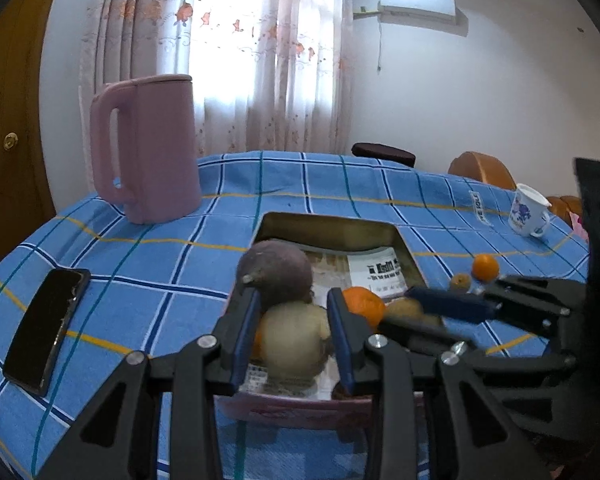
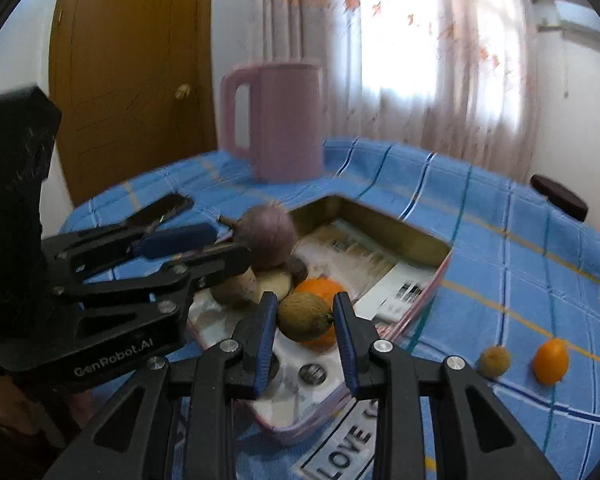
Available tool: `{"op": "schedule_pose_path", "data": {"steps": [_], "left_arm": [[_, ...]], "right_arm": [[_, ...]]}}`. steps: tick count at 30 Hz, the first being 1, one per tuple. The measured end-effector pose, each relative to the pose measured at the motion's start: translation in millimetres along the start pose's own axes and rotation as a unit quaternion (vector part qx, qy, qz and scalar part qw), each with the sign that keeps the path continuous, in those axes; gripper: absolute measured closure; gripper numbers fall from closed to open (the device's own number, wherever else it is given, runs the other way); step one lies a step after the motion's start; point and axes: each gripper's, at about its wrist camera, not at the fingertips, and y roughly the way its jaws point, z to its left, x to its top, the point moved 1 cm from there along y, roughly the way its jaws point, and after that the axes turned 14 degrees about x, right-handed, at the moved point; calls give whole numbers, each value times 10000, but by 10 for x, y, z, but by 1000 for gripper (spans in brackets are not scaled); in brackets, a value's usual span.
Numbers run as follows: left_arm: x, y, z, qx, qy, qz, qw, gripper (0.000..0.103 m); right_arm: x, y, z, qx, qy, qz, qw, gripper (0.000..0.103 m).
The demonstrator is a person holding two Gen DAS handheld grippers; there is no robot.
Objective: Organize fruits
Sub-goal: 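Carry the cake and kiwi into the pink tin and open both tools, then grasp the last kiwi with left tool while right tool grasps the orange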
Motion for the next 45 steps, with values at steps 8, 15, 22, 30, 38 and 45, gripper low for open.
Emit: {"op": "schedule_pose_path", "data": {"steps": [8, 15, 22, 30, 38, 45], "left_arm": [[24, -3, -19, 13, -93, -4, 10000, 39], [175, -211, -390, -274, 121, -391, 9988, 16], [283, -186, -965, -648, 511, -374, 9959, 12], [309, 6, -1368, -837, 773, -39, 9935, 12], [274, 209, -1690, -967, 1122, 289, 9885, 20], [241, 416, -1942, -1115, 1432, 776, 9803, 50]], "right_arm": [[-17, -133, -118, -293, 127, -103, 9994, 57], [-109, -693, -657, -1037, 405, -335, 9932, 57], [-221, -892, -1302, -1787, 961, -170, 9790, 57], [-312, -626, -1714, -1525, 1472, 436, 9763, 57], [-429, -852, -1719, -1731, 1582, 170, 9720, 65], [-497, -1081, -1735, -1738, 1682, -213, 9701, 65]]}}
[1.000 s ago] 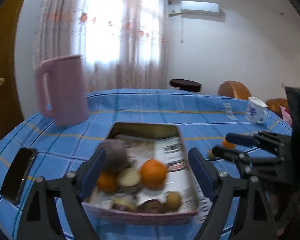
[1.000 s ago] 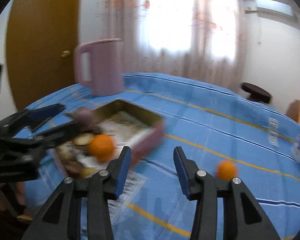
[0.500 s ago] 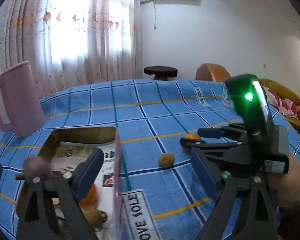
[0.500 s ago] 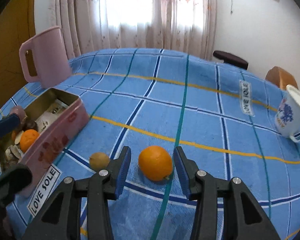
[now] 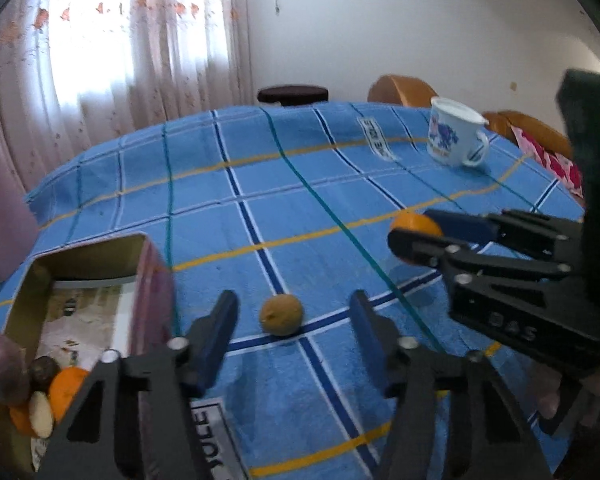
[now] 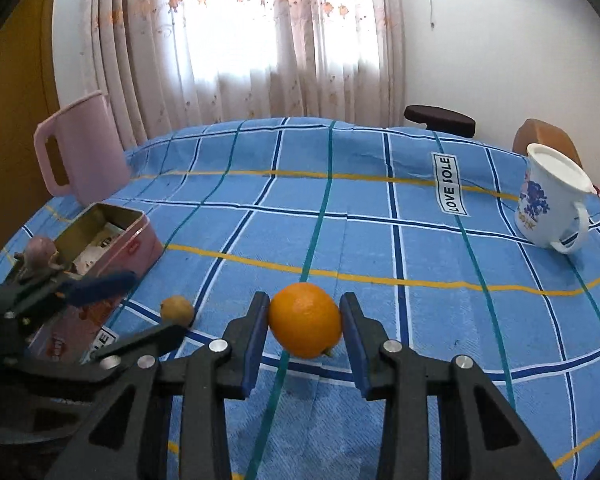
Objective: Organize fruits
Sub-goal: 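Grasp the last kiwi with left tool while right tool grasps the orange, then lift the kiwi and orange and hold them above the cloth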
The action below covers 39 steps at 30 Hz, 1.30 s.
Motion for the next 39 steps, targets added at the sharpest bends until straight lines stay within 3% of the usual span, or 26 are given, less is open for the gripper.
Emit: {"op": "schedule_pose_path", "data": {"steps": [2, 10, 12, 16, 21, 39], "left_arm": [[14, 59, -31, -10, 43, 120, 9999, 55], [52, 307, -24, -40, 29, 570, 9984, 56], [46, 380, -10, -134, -21, 742, 9972, 65], [41, 367, -44, -156, 36, 710, 9973, 74], [47, 305, -31, -243, -35, 578, 9980, 74], [83, 13, 27, 39, -133, -243, 9996, 74]], "right_arm": [[2, -1, 11, -5, -31, -7, 10000, 65], [-2, -31, 14, 51, -43, -62, 10000, 65], [-5, -29, 0, 66, -6, -58, 10000, 65], [-6, -30, 3, 60, -6, -62, 10000, 65], [-6, -52, 5, 97, -30, -146, 9998, 65], [-19, -215, 82, 128, -245, -528, 9982, 65]]}}
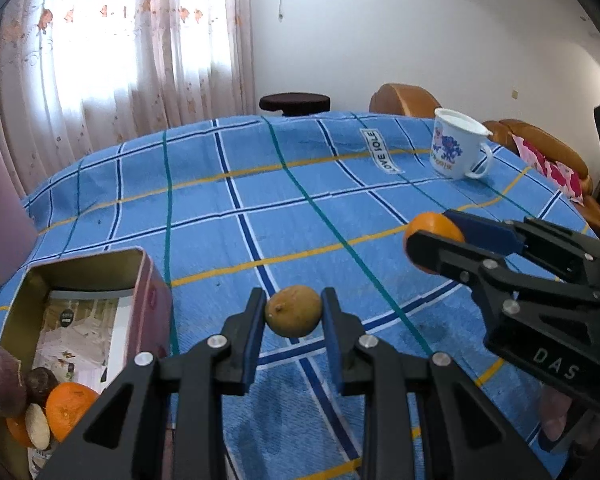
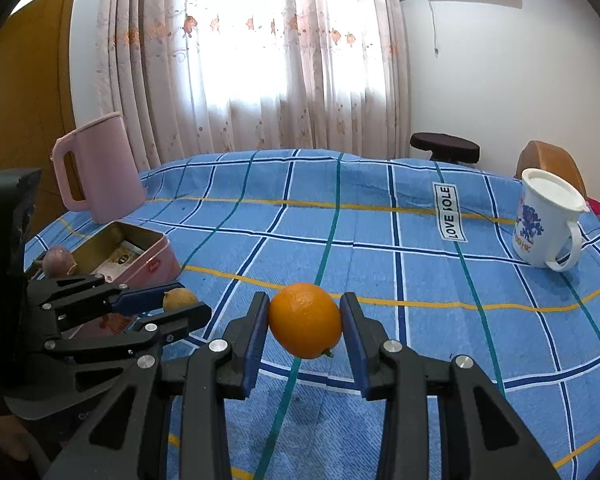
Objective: Organize fruits
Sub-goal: 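Lift the kiwi and orange and hold them above the cloth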
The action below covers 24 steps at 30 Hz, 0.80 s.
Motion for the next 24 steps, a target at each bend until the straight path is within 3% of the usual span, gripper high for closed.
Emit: {"op": "schedule_pose_path", "data": {"steps": [24], "left_arm": [[-43, -287, 24, 206, -170, -702, 9972, 74]], "right_arm": [[-7, -213, 108, -114, -275, -572, 9979, 65]]}}
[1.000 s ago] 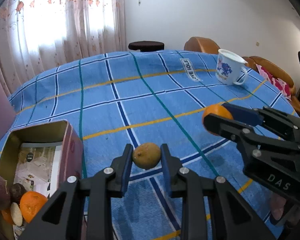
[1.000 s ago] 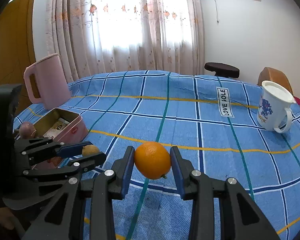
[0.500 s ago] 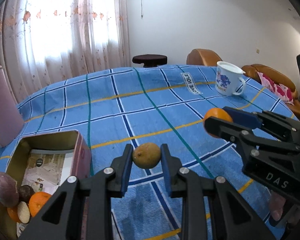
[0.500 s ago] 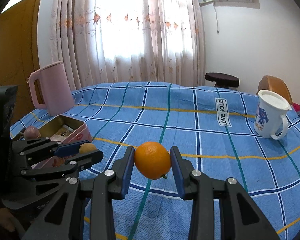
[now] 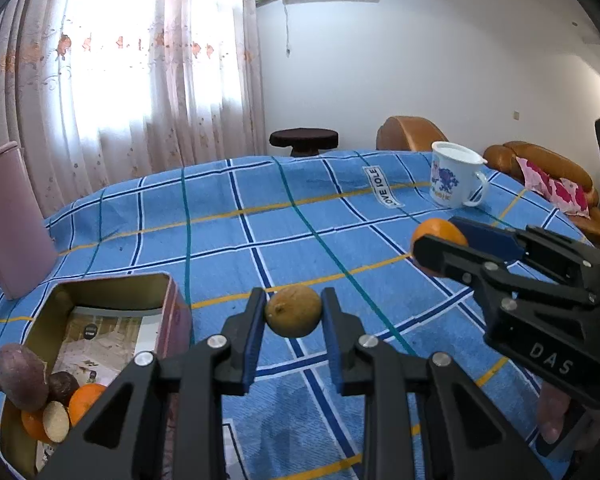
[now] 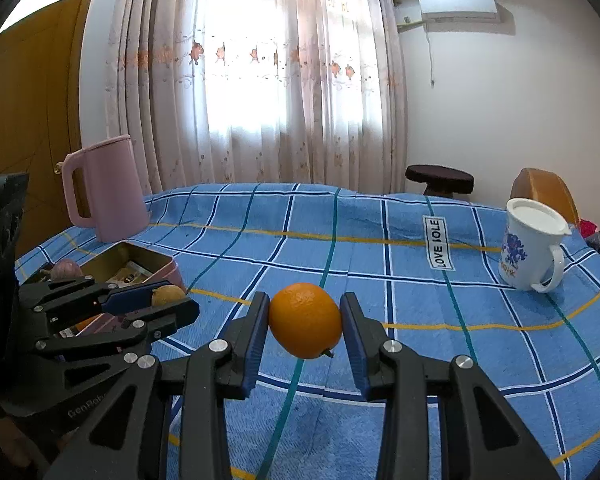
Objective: Organize fruits
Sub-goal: 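Lift the kiwi and orange and hold them above the cloth, then carry the kiwi and orange into the pink tin and open both tools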
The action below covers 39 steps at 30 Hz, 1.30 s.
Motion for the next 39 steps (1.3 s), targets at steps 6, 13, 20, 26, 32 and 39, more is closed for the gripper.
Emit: {"op": "schedule_pose_path", "data": {"steps": [6, 13, 20, 26, 32, 39], "left_arm": [[-5, -47, 39, -14, -96, -133, 9999, 74], [-13, -102, 77, -36, -194, -257, 9995, 74], [-16, -177, 102, 1, -257, -477, 9985, 74], [-32, -245, 124, 16, -290, -622, 9976, 74], [-51, -305, 154, 9, -314, -720, 9969, 74], [-97, -356, 234, -17, -349, -663, 9972, 74]], "right_arm": [[3, -56, 35, -73, -80, -149, 9998, 65], [-6, -107, 69, -123, -148, -265, 9995, 65], [-24, -192, 125, -159, -251, -449, 9985, 65], [-38, -258, 152, -175, -283, -599, 9977, 65], [-65, -313, 208, -122, -285, -651, 9974, 65], [-70, -273, 335, 64, -286, -519, 9982, 65]]}}
